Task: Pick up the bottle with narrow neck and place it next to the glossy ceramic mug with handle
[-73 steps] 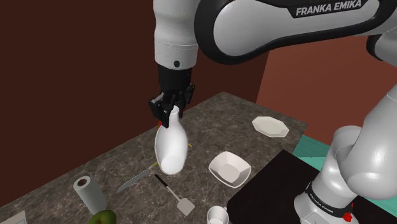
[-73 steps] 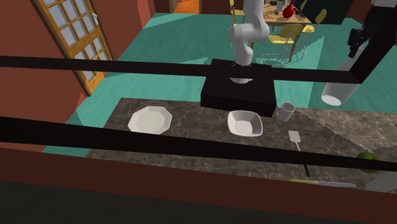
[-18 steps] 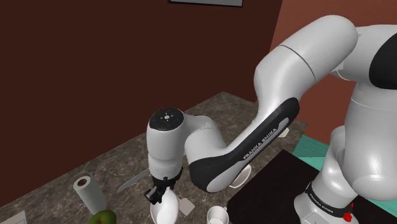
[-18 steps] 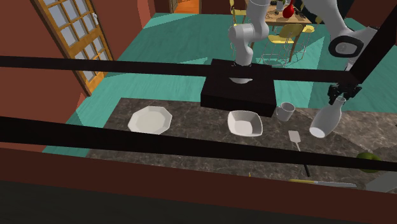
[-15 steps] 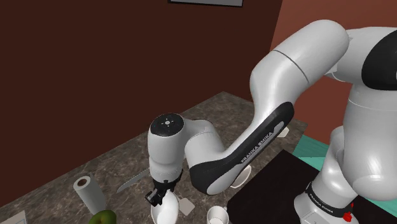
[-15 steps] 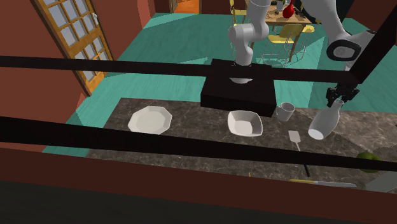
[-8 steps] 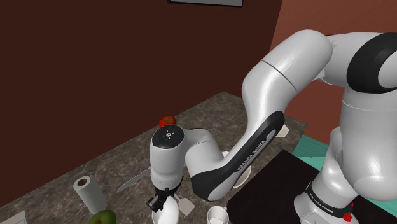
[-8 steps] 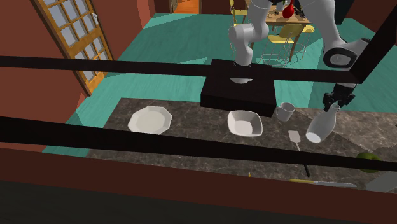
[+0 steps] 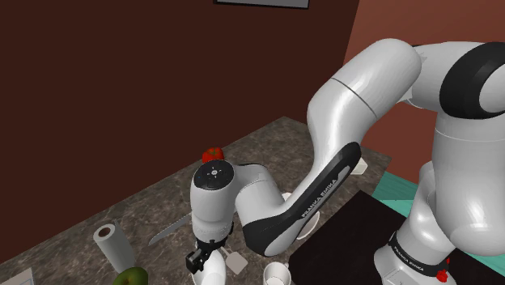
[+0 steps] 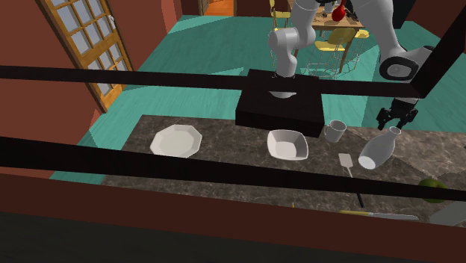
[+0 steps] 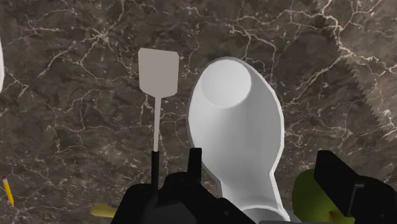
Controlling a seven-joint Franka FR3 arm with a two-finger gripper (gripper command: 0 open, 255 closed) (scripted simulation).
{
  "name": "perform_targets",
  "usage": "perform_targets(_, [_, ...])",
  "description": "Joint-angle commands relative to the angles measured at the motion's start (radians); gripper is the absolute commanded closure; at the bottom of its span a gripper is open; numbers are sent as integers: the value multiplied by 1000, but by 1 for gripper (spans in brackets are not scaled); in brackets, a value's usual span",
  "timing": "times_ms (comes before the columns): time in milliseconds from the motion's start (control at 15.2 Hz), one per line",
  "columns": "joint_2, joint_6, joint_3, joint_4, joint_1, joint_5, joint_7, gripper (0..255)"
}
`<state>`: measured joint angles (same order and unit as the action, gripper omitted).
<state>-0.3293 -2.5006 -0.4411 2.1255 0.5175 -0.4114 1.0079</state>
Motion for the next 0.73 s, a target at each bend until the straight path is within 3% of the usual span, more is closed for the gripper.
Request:
perform_targets(0, [0, 0, 0, 0, 0, 0, 0, 0])
perform_targets(198, [0, 0, 0, 0, 0, 0, 0, 0])
perform_targets(462, [107, 89, -46, 2, -28, 93, -62, 0])
perform_targets(660, [107, 89, -46, 2, -27, 93, -62, 0])
